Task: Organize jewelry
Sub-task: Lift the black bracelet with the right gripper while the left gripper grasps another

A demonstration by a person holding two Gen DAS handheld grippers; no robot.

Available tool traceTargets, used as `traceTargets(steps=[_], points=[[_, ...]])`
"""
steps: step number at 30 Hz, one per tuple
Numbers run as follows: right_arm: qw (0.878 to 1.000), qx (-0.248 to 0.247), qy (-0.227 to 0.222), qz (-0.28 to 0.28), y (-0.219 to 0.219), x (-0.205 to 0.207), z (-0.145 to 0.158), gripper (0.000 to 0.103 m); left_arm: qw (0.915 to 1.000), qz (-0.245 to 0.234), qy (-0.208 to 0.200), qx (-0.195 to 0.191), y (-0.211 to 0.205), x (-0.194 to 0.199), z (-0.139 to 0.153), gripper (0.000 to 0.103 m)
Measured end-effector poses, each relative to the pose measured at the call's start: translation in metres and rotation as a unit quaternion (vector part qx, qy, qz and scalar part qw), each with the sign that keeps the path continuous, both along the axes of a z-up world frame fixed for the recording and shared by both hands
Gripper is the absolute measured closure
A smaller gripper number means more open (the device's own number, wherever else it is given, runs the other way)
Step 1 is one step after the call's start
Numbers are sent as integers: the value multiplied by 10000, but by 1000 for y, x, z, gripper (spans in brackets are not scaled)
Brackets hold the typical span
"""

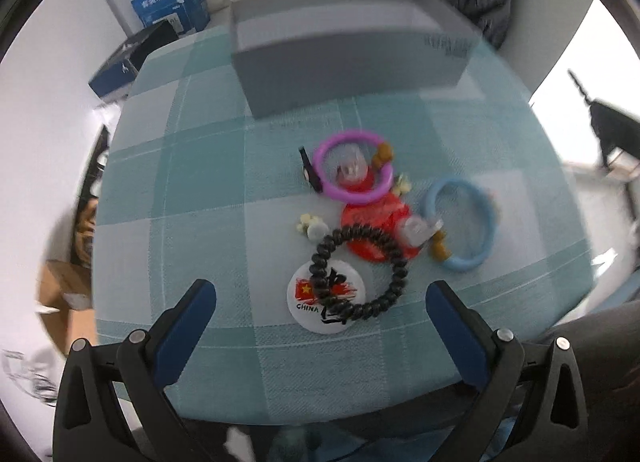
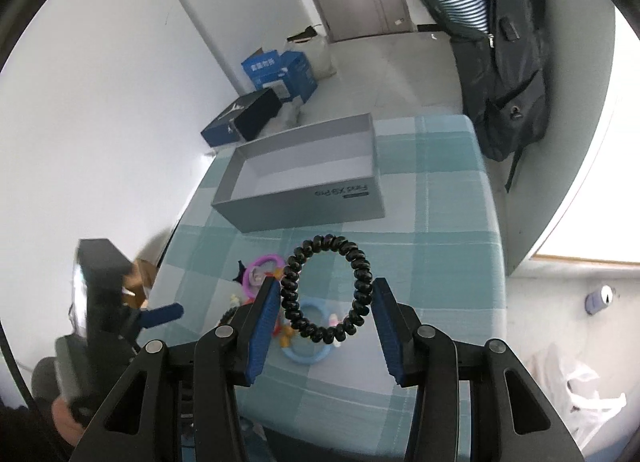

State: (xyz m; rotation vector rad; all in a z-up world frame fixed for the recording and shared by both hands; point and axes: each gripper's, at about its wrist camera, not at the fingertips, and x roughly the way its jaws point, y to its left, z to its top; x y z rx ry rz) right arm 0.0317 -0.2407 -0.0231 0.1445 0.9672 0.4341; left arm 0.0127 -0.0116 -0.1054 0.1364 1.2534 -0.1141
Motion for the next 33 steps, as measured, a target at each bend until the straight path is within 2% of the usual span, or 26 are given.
traceTargets(steps=[3, 5, 10, 12, 14, 21, 25, 33], points=[[10000, 56, -9, -17, -7, -3, 1, 57, 9995, -125, -97, 275, -5, -2, 0, 5], [10000, 76, -23, -34, -11, -5, 2, 57, 9987, -198, -94, 467, -7, -1, -1, 17], [9999, 138, 7, -94, -19, -6, 3, 57, 9993, -251, 49, 285, 0, -1, -2, 35], [9998, 173, 17, -109, -19, -7, 4, 57, 9991, -346, 67, 224, -1, -2, -1, 48], [9998, 190, 12, -109, -19, -7, 5, 57, 9990, -405, 63, 171, -1, -5, 2, 55], [9998, 195, 8, -89, -16, -7, 4, 56, 9992, -340, 125, -178, 16, -2, 13, 60], [9997, 204, 19, -98, -16, -6, 4, 56, 9983, -252, 99, -525, 36, 4, 27, 60], [9996, 264, 85, -86, -10, -4, 4, 56, 9926, -225, -83, -1189, 50, 1, 51, 60]])
